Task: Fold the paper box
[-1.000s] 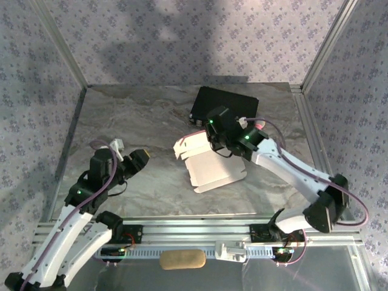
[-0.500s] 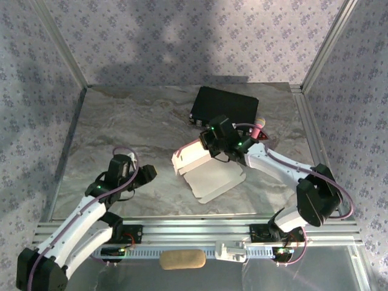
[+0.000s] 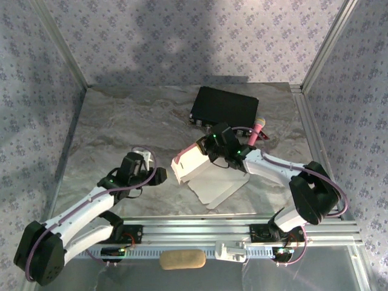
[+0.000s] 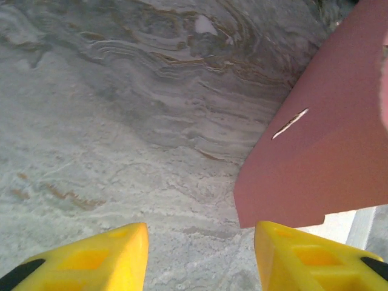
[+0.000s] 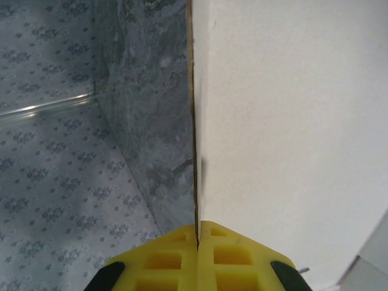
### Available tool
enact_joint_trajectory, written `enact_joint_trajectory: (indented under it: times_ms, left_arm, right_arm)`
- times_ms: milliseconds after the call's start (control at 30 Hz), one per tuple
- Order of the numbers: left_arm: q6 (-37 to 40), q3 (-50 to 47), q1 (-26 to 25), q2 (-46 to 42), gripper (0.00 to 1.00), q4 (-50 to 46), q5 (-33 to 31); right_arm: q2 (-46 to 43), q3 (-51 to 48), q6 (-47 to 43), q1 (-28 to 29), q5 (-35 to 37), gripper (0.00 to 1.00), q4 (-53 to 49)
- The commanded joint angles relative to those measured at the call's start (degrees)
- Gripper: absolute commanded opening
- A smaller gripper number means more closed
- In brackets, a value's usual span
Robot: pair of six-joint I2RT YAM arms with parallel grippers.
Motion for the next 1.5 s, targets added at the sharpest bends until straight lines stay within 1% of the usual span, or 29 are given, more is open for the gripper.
enact_joint_trajectory:
  times_ms: [0, 200, 300, 367, 433, 533, 600, 667, 767, 933, 1033, 1167, 1267, 1467]
  left_arm:
    - [3.2, -0.4, -1.7, 1.4, 0.50, 4.8, -3.2]
    - [4.5, -1.2, -5.3, 5.1, 0.53, 9.2, -5.3]
    - [5.0, -0.6, -7.4, 7.0, 0.55, 9.8, -7.3]
    - [4.2, -0.3, -7.6, 7.5, 0.55, 9.1, -9.2]
    - [3.1, -0.3, -7.6, 6.0, 0.56, 7.3, -12.4]
    - [1.9, -0.7, -7.4, 1.2, 0.57, 4.5, -16.5]
    - [0.8, -0.6, -6.1, -2.5, 0.58, 1.2, -18.5]
    - [0.6, -0.9, -3.9, -5.0, 0.59, -0.4, -17.8]
    - [1.4, -0.9, -1.0, -6.4, 0.59, -1.6, -14.8]
    - [3.4, -0.5, -0.7, -5.1, 0.59, -1.3, -12.6]
    - [4.1, -0.8, -0.8, -4.0, 0.58, -0.3, -12.2]
    - [5.1, -1.1, -0.8, -2.7, 0.56, 1.6, -11.1]
    - [6.5, -0.9, -1.3, -1.3, 0.54, 3.3, -10.7]
    - [13.7, -0.1, -3.5, 2.3, 0.54, 7.7, -10.6]
  right_arm:
    - [-0.7, -4.3, -3.0, -0.6, -1.6, 0.00, 7.4]
    - [-2.0, -12.0, -4.7, -2.0, -4.0, 0.00, 22.6]
    - [-2.5, -13.1, -6.2, -2.4, -5.7, 0.00, 26.1]
    - [-2.5, -13.9, -5.9, -2.5, -5.8, 0.00, 28.7]
    - [-2.5, -15.0, -5.0, -2.6, -4.8, 0.00, 31.9]
    - [-2.4, -14.7, -4.5, -2.5, -4.2, 0.00, 36.3]
    - [-2.3, -14.0, -4.7, -2.5, -4.1, 0.00, 38.5]
    - [-1.8, -13.7, -4.9, -2.7, -4.5, 0.00, 39.7]
    - [1.2, -15.0, -5.4, -2.9, -6.6, 0.00, 45.4]
    - [8.4, -18.1, -3.4, -2.9, -9.2, 0.00, 57.0]
    - [8.8, -18.9, -4.0, -2.8, -9.7, 0.00, 57.7]
    - [8.3, -19.3, -5.1, -3.2, -10.7, 0.00, 55.9]
    - [9.1, -20.2, -4.5, -3.7, -11.1, 0.00, 56.6]
    - [9.7, -19.0, -3.9, -4.1, -11.9, 0.00, 55.4]
